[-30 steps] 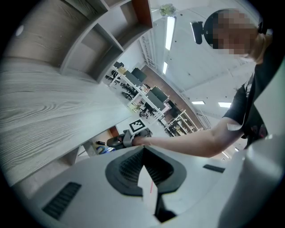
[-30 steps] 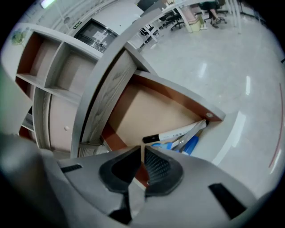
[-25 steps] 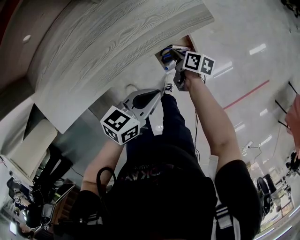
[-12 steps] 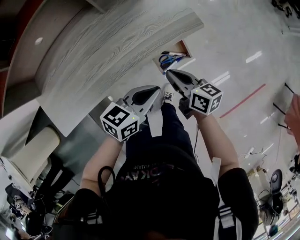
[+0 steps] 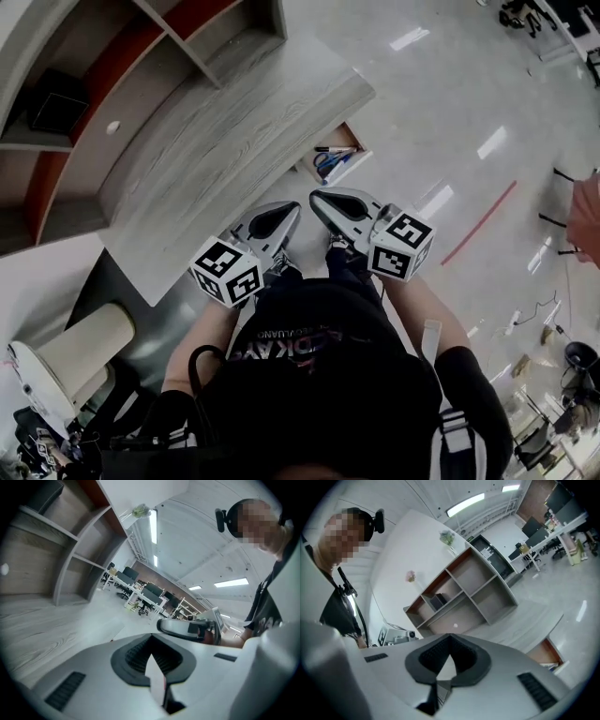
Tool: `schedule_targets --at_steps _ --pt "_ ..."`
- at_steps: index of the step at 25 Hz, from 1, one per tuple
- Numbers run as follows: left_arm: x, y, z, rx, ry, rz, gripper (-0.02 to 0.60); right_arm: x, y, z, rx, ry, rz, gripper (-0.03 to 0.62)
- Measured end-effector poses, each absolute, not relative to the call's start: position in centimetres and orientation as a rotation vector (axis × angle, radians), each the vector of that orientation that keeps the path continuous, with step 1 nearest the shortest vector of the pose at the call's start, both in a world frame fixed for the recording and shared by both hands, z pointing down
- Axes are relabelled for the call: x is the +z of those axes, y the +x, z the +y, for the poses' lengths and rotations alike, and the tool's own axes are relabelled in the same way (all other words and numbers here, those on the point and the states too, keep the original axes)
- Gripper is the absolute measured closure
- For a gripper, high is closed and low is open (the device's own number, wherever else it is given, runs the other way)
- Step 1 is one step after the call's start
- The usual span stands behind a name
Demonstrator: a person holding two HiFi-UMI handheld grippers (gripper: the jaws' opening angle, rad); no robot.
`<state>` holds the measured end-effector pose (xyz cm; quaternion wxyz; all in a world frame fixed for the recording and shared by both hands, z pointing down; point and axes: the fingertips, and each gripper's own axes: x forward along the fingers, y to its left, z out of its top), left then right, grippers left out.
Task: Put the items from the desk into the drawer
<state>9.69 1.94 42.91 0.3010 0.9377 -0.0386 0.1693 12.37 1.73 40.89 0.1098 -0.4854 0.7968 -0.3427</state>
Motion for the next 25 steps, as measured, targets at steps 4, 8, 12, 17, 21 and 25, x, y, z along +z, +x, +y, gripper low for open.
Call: schedule_targets --at_steps 4,8,12,17,21,25 --pt "40.8 7.7 1.5 0.424 2.531 -0.114 0.571 37.7 9.9 2.3 -0.909 -1.415 2.397 0.577" --pt "38.9 5.9 0.8 0.373 2.568 -0.133 0.571 36.0 7.6 2.6 -0.860 -1.395 2.445 0.577" --pt "38.4 4.8 0.5 0.346 2.578 -0.140 0.571 35.6 6.1 2.3 -0.842 -1.379 2.472 0.577" --pt "38.6 2.7 -0.3 0.329 2.548 -0.195 0.571 35.8 3.6 2.2 -0.855 -1.338 2.498 0.577" --pt "38.8 1.5 -0.8 0.317 2.522 -0.208 0.571 35.9 2.6 2.0 -0.866 -1.339 2.503 0.577" --pt "38.9 0.9 -0.8 0.312 2.519 -0.197 0.571 36.0 2.2 1.8 -0.887 -1.347 2.483 0.577"
